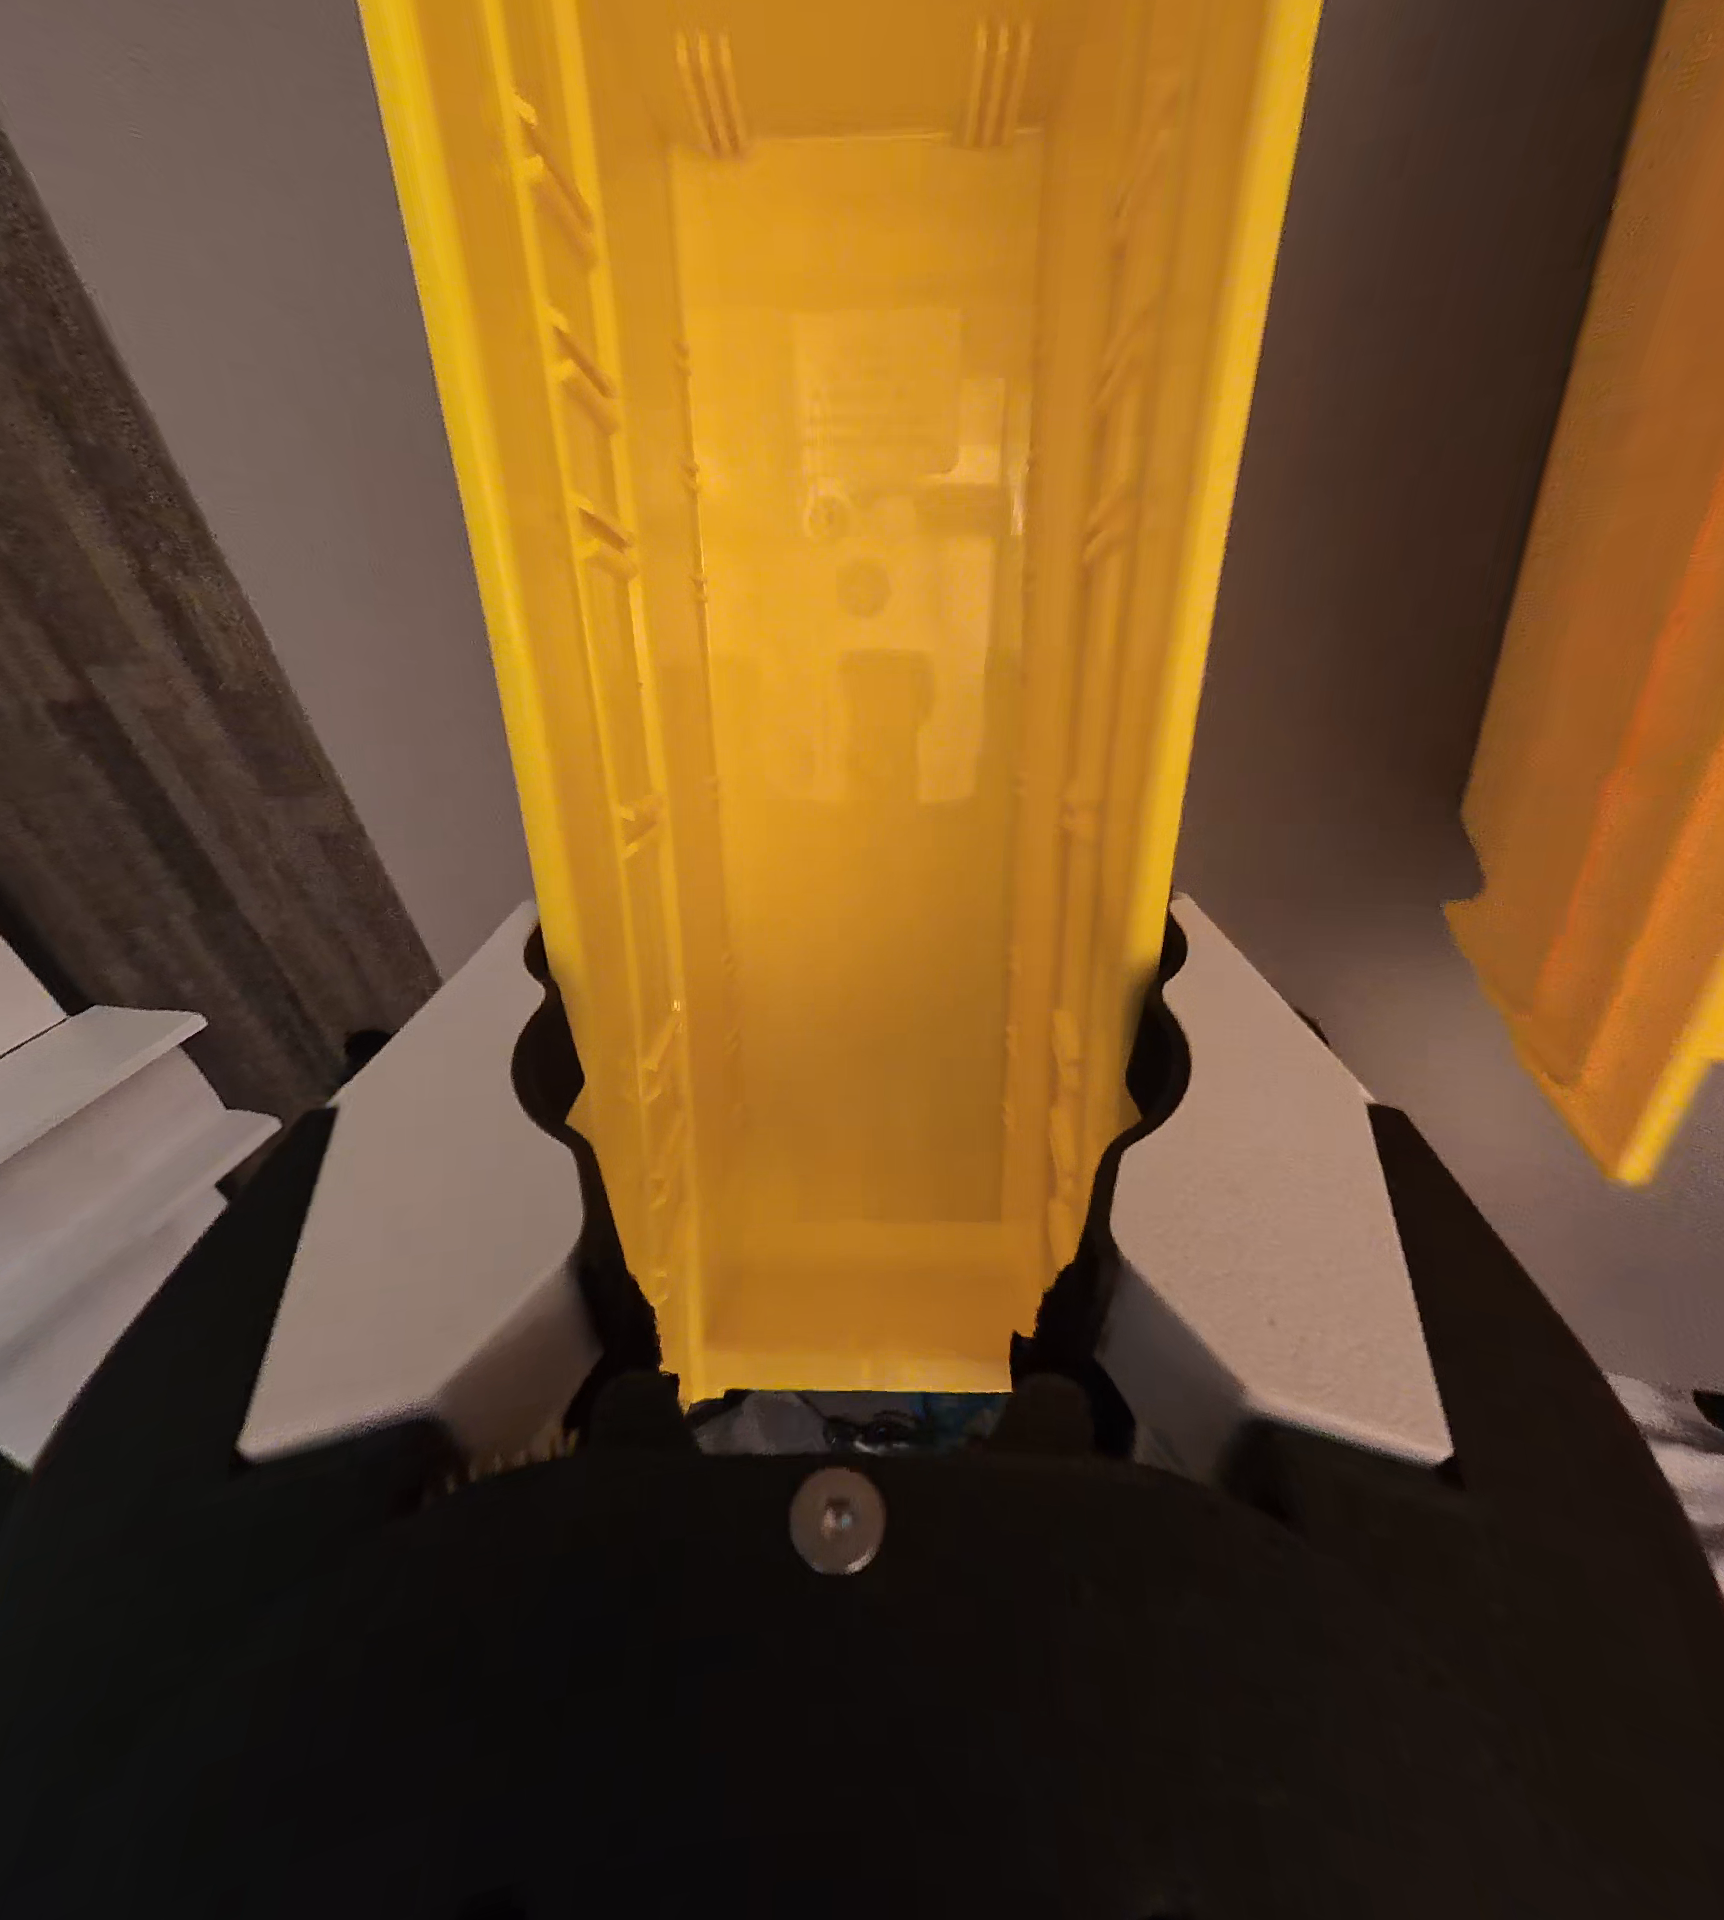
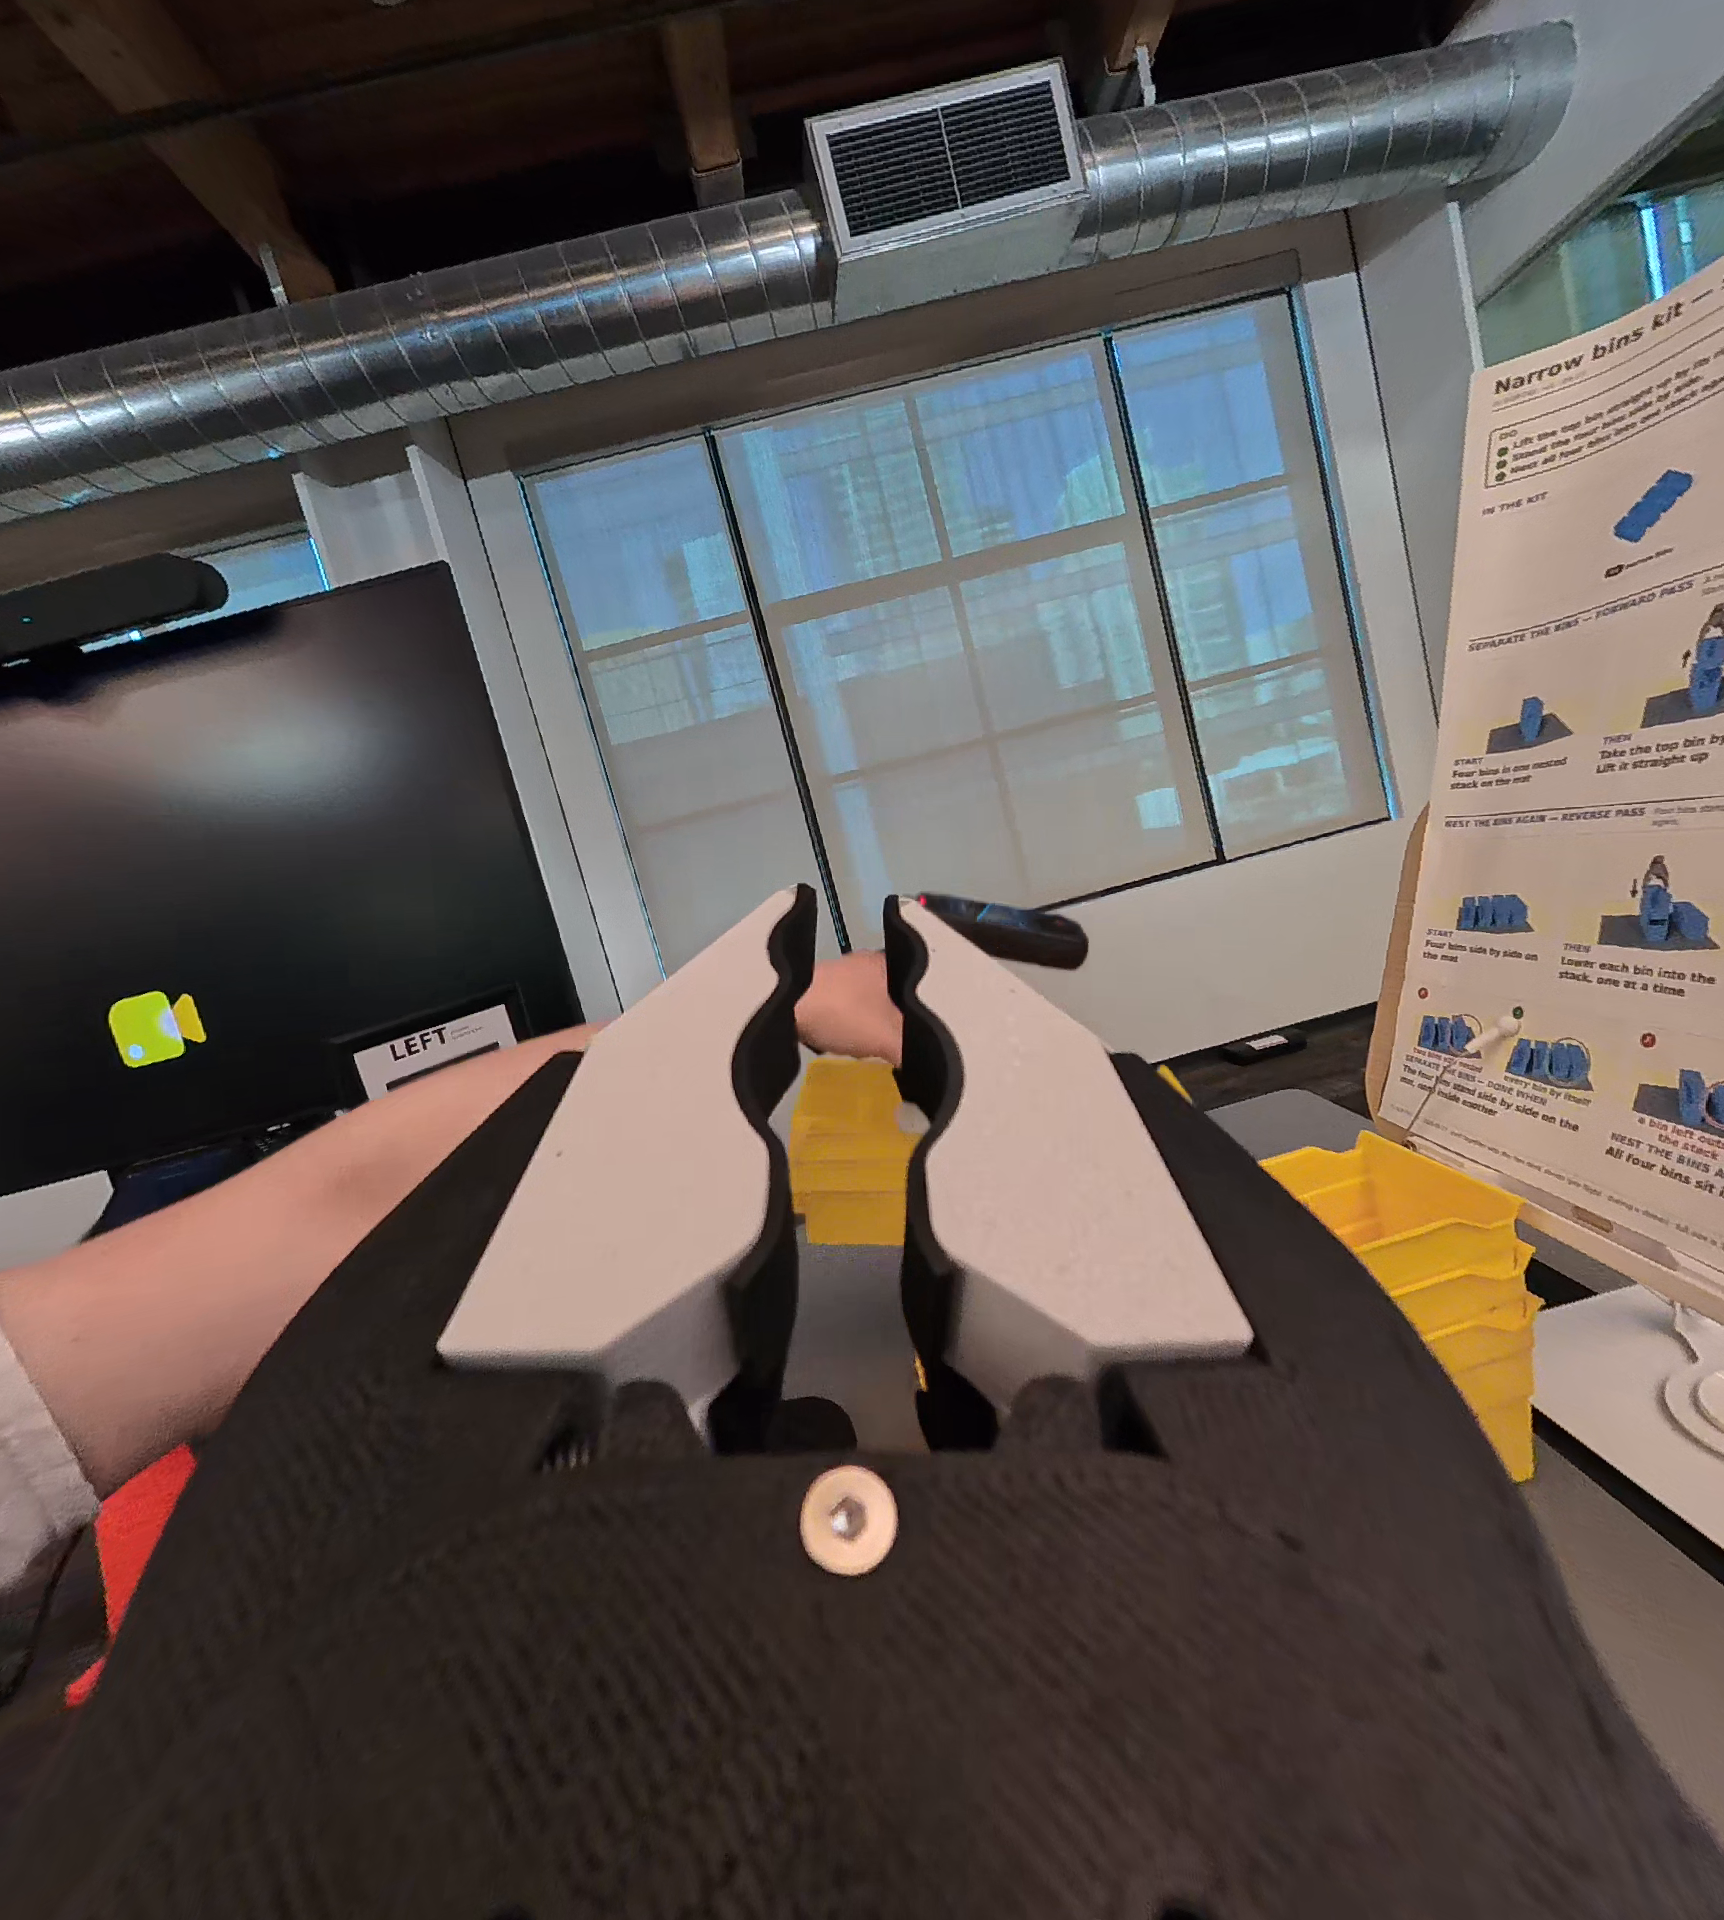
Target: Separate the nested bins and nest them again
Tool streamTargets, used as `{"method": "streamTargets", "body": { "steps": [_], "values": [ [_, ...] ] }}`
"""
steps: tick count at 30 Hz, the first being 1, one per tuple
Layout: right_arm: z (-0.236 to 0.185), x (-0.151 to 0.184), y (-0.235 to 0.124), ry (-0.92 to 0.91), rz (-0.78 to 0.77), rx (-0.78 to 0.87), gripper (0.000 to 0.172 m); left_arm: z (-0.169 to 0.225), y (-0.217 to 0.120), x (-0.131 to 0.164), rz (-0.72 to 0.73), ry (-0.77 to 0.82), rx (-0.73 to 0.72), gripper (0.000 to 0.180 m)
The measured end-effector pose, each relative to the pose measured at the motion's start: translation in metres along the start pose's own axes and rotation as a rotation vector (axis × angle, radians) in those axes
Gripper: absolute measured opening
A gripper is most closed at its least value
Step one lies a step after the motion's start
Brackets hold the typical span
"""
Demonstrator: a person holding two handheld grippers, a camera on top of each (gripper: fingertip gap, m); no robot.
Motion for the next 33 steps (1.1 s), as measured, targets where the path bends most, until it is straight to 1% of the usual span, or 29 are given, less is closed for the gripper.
{"method": "streamTargets", "body": {
  "steps": [4, 7, 10, 13, 16, 18, 21, 23, 26, 30, 33],
  "values": [
    [0.006, 0.002, 0.001, 0.021, -0.002, 0.012, 0.012, 0.004, -0.054, -0.004, 0.037, -0.052, -0.016, 0.108],
    [0.011, 0.005, 0.002, 0.029, -0.007, 0.027, 0.012, 0.019, -0.094, -0.014, 0.109, -0.130, 0.031, 0.110],
    [0.013, 0.007, 0.004, 0.037, -0.015, 0.030, 0.012, 0.051, -0.121, -0.031, 0.198, -0.191, 0.159, 0.111],
    [0.012, 0.009, 0.004, 0.038, -0.017, 0.030, 0.012, 0.089, -0.135, -0.052, 0.271, -0.224, 0.326, 0.112],
    [0.010, 0.009, 0.004, 0.040, -0.019, 0.021, 0.012, 0.121, -0.133, -0.069, 0.295, -0.230, 0.447, 0.111],
    [0.008, 0.007, 0.002, 0.038, -0.012, 0.018, 0.012, 0.134, -0.125, -0.076, 0.275, -0.246, 0.486, 0.110],
    [0.007, 0.003, -0.001, 0.038, 0.003, 0.012, 0.012, 0.139, -0.111, -0.083, 0.255, -0.263, 0.463, 0.109],
    [0.006, 0.001, -0.002, 0.041, 0.011, 0.007, 0.012, 0.134, -0.104, -0.086, 0.257, -0.278, 0.415, 0.110],
    [0.006, -0.001, -0.004, 0.042, 0.015, 0.005, 0.012, 0.130, -0.095, -0.084, 0.218, -0.237, 0.349, 0.112],
    [0.008, -0.001, -0.004, 0.050, 0.019, 0.009, 0.012, 0.134, -0.088, -0.090, 0.243, -0.261, 0.369, 0.113],
    [0.009, 0.001, -0.003, 0.052, 0.012, 0.013, 0.012, 0.137, -0.077, -0.090, 0.224, -0.237, 0.348, 0.113]
  ]
}}
Point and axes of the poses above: each gripper's, where its closed fingertips meet, y out along the fingers, x out of its underside, z = x × y across the jaws, the point moved 3 cm from there along -y, back along the fingers, and after that the axes turned 7 degrees about y, right-handed, at the moved point
